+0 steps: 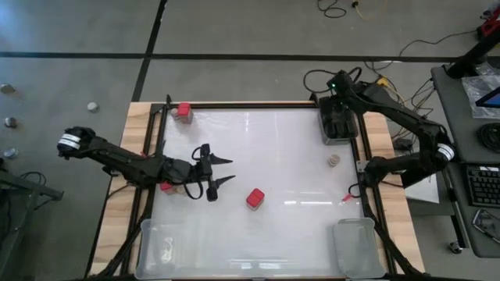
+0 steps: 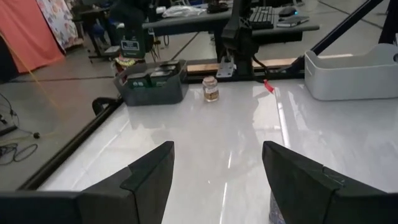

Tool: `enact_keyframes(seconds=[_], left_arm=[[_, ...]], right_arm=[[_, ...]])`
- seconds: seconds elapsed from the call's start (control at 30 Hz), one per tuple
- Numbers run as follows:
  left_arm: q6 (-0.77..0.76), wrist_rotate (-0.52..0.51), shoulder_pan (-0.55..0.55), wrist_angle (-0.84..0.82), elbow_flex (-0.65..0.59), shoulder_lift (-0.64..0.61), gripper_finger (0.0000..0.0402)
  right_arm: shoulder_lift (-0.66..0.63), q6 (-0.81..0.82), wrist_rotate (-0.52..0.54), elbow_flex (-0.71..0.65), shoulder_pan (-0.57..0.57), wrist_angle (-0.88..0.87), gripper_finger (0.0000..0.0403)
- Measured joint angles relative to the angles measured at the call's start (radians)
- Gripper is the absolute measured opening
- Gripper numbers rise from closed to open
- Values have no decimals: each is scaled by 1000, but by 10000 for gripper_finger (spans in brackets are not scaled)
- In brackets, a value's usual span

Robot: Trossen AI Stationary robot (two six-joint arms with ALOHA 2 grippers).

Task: Sort spices by type
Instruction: Put the green seasoning can into the black bin

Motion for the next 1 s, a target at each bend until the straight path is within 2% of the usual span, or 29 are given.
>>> enact_keyframes(seconds=[0.13, 0.27, 0.57, 1.0], left_arm=[[-26, 0, 0, -3, 0, 15, 229], [-37, 0, -1, 0, 0, 20, 229], [-48, 0, -1, 10, 10, 22, 229], [-48, 0, -1, 9, 9, 23, 229]], right_arm=[[-1, 3, 1, -44, 1, 40, 130], [1, 0, 48, -89, 2, 86, 124], [12, 26, 51, -132, 1, 134, 132], [156, 101, 97, -149, -18, 142, 135]])
